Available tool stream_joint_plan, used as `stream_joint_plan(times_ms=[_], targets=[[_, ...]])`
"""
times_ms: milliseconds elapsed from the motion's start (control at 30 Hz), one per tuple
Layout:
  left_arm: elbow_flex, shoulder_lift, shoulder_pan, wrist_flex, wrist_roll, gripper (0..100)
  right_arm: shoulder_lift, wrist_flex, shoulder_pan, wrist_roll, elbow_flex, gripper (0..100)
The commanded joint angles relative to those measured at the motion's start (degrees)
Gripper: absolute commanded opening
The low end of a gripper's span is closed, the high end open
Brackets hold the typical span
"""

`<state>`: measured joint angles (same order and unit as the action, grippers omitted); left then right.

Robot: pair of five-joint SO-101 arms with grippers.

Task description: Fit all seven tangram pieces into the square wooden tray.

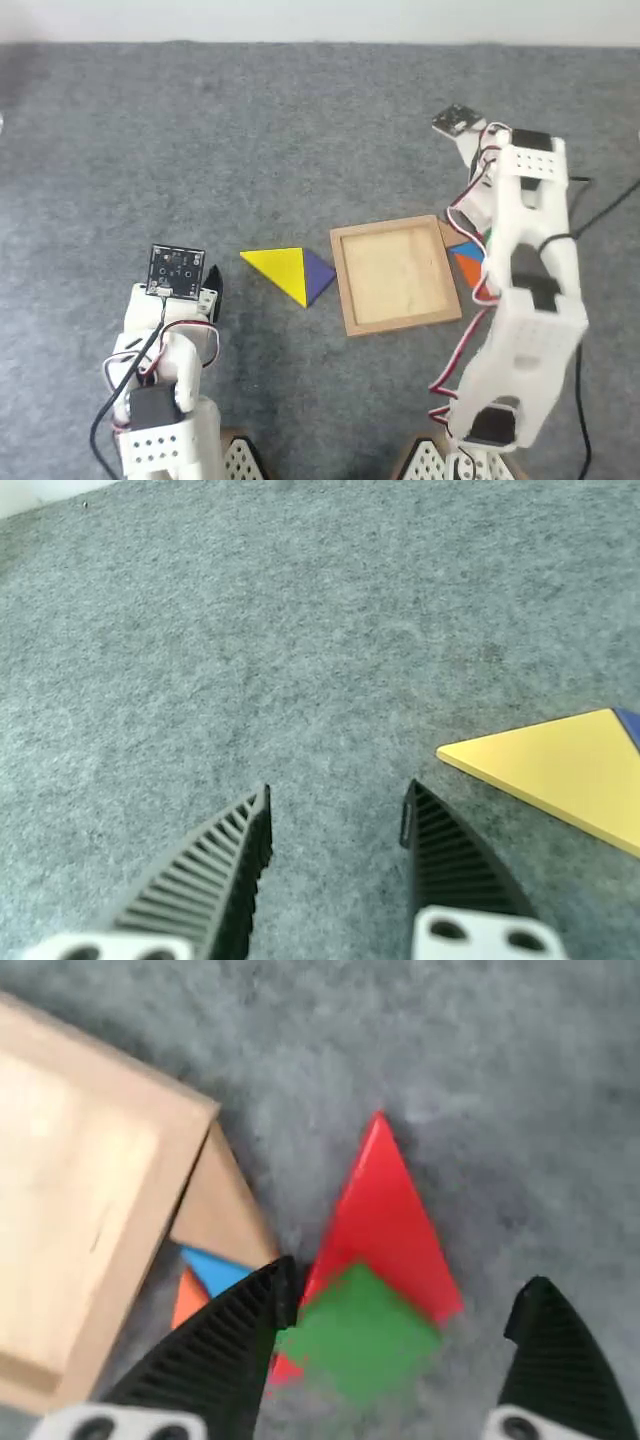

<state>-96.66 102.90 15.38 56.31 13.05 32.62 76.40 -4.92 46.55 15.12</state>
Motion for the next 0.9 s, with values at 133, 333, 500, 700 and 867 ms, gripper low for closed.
stream_joint_plan(times_ms=[133,333,500,700,867], targets=[[0.13,0.00,-0.09,0.26,0.26,21,7.43,-3.38,0.48,1.76,4.04,34.4],[0.13,0.00,-0.09,0.26,0.26,21,6.81,-3.56,0.04,-0.26,4.04,33.4],[0.13,0.00,-0.09,0.26,0.26,21,6.73,-3.38,-1.54,-2.81,4.04,12.5],[0.13,0.00,-0.09,0.26,0.26,21,6.29,-3.91,-1.54,-3.87,4.13,2.0],[0.13,0.00,-0.09,0.26,0.26,21,4.44,-3.30,-1.63,-5.89,8.97,0.7]])
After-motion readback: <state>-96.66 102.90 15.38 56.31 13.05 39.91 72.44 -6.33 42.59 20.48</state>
